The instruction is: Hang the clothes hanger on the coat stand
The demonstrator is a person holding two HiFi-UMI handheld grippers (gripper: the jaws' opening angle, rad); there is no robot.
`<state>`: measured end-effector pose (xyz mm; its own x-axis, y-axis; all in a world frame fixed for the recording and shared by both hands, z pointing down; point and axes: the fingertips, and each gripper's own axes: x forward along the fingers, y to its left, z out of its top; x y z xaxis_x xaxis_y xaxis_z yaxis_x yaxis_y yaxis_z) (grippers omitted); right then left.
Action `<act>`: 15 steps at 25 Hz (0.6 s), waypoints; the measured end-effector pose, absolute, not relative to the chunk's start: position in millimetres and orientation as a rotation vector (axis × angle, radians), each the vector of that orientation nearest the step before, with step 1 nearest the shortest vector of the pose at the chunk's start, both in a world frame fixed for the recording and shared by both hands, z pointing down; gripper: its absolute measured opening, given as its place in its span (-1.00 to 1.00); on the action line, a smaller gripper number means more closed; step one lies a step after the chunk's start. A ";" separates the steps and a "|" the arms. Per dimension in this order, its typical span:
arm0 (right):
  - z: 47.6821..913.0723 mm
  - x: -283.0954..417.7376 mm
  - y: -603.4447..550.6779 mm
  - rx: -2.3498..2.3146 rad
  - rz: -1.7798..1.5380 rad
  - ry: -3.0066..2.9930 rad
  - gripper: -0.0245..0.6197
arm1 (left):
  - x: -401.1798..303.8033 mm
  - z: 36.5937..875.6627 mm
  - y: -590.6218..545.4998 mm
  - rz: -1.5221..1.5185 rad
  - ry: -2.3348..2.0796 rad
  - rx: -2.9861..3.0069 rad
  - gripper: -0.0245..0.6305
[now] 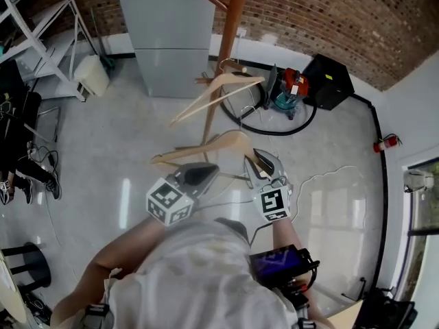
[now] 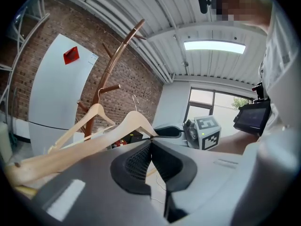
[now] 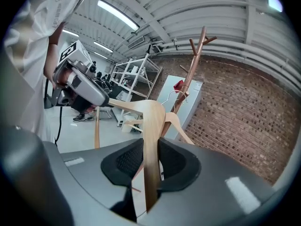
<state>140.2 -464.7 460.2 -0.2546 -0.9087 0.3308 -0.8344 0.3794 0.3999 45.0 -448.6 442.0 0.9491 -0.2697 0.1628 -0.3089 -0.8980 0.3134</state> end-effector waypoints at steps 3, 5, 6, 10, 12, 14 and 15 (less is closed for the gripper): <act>446.3 137.9 -489.2 1.500 -0.254 -2.115 -0.58 | 34.7 439.8 -464.4 0.159 -0.443 2.762 -0.92; 436.7 139.0 -504.7 1.505 -0.311 -2.092 -0.58 | 29.3 439.3 -473.9 0.149 -0.463 2.756 -0.92; 431.4 139.1 -511.8 1.505 -0.338 -2.083 -0.58 | 26.5 439.5 -477.8 0.144 -0.474 2.753 -0.92; 412.1 139.1 -541.1 1.491 -0.414 -2.080 -0.58 | 18.1 440.3 -490.9 0.134 -0.520 2.743 -0.92; 405.6 142.4 -554.0 1.482 -0.440 -2.086 -0.58 | 17.4 441.3 -495.5 0.139 -0.537 2.738 -0.92; 400.6 147.8 -565.4 1.474 -0.461 -2.090 -0.58 | 17.8 441.1 -501.4 0.143 -0.559 2.736 -0.92; 399.1 150.9 -570.2 1.471 -0.467 -2.092 -0.58 | 18.4 440.4 -504.7 0.144 -0.572 2.734 -0.92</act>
<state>150.9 -570.2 399.1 -0.2624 -0.9381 0.2262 -0.7528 0.3457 0.5601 18.4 -504.7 440.4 0.9135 -0.3710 0.1668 -0.4058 -0.8598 0.3099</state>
